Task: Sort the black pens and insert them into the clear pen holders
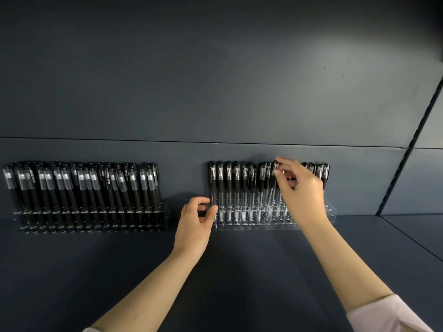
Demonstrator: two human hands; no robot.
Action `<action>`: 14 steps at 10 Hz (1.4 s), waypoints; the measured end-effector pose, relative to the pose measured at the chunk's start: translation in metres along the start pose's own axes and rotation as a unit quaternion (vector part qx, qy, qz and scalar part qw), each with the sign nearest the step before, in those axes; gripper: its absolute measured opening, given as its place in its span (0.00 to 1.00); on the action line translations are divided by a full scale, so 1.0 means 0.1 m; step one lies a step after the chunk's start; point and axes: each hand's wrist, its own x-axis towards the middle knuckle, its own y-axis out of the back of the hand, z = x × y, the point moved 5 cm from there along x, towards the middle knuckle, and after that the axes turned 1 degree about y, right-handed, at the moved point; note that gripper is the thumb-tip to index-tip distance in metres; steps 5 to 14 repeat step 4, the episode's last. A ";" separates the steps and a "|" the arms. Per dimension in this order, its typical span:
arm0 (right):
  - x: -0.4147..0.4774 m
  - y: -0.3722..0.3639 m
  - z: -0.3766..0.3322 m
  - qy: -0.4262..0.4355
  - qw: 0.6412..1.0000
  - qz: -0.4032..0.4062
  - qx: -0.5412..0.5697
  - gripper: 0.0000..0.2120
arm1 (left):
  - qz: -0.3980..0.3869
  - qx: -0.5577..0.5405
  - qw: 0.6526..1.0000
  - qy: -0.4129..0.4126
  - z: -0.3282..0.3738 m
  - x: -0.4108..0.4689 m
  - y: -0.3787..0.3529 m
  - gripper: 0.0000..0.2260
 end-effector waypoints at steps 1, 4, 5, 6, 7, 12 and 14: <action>-0.04 -0.15 0.05 0.032 0.997 -0.046 -0.043 0.18 | 0.001 -0.001 1.000 -0.001 0.01 0.00 0.00 0.11; -0.11 -0.15 0.14 -0.034 0.999 -0.038 0.009 0.21 | 0.004 -0.007 1.000 -0.005 0.00 0.00 0.01 0.12; -0.11 -0.15 0.14 -0.034 0.999 -0.038 0.009 0.21 | 0.004 -0.007 1.000 -0.005 0.00 0.00 0.01 0.12; -0.11 -0.15 0.14 -0.034 0.999 -0.038 0.009 0.21 | 0.004 -0.007 1.000 -0.005 0.00 0.00 0.01 0.12; -0.11 -0.15 0.14 -0.034 0.999 -0.038 0.009 0.21 | 0.004 -0.007 1.000 -0.005 0.00 0.00 0.01 0.12; -0.11 -0.15 0.14 -0.034 0.999 -0.038 0.009 0.21 | 0.004 -0.007 1.000 -0.005 0.00 0.00 0.01 0.12; -0.11 -0.15 0.14 -0.034 0.999 -0.038 0.009 0.21 | 0.004 -0.007 1.000 -0.005 0.00 0.00 0.01 0.12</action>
